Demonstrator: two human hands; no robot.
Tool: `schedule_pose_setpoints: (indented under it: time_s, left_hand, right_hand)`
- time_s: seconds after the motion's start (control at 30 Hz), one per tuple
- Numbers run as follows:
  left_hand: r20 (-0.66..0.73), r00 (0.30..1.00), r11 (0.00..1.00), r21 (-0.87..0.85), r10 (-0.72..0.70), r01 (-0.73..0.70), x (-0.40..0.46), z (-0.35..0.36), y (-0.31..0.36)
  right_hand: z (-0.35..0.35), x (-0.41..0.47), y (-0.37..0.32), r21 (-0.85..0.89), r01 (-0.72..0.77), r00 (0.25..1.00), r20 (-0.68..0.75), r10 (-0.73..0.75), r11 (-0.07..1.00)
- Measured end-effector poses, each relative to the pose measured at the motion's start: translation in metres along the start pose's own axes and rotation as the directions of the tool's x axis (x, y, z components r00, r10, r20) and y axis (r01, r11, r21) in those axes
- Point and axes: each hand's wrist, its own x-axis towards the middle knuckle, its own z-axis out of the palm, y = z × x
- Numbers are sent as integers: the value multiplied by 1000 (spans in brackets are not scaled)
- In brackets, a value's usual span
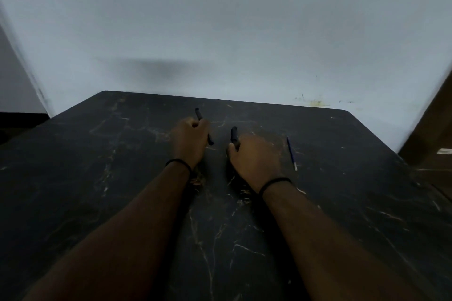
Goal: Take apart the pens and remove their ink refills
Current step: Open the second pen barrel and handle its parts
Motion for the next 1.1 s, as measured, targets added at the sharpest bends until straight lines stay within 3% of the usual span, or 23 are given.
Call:
schedule_pose_setpoints:
  time_s: [0.6, 0.8, 0.9, 1.0, 1.1]
  left_hand:
    - [68, 995, 998, 6, 67, -68, -2, 5, -2]
    - [29, 996, 996, 27, 89, -90, -2, 6, -2]
    - [22, 995, 995, 0, 101, -101, -3, 6, -2]
    - [65, 987, 986, -90, 145, -139, -5, 5, 2]
    - [107, 955, 953, -157, 275, -257, -15, 8, 12]
  right_hand:
    - [14, 11, 0, -79, 6, 998, -66, -11, 997]
    - [6, 9, -1, -30, -22, 998, -59, 21, 999]
    - [-3, 8, 0, 5, -49, 989, -141, 49, 999]
    - [-13, 4, 5, 223, -48, 969, -225, 99, 974]
    - [-19, 1, 10, 494, -25, 945, -273, 182, 869]
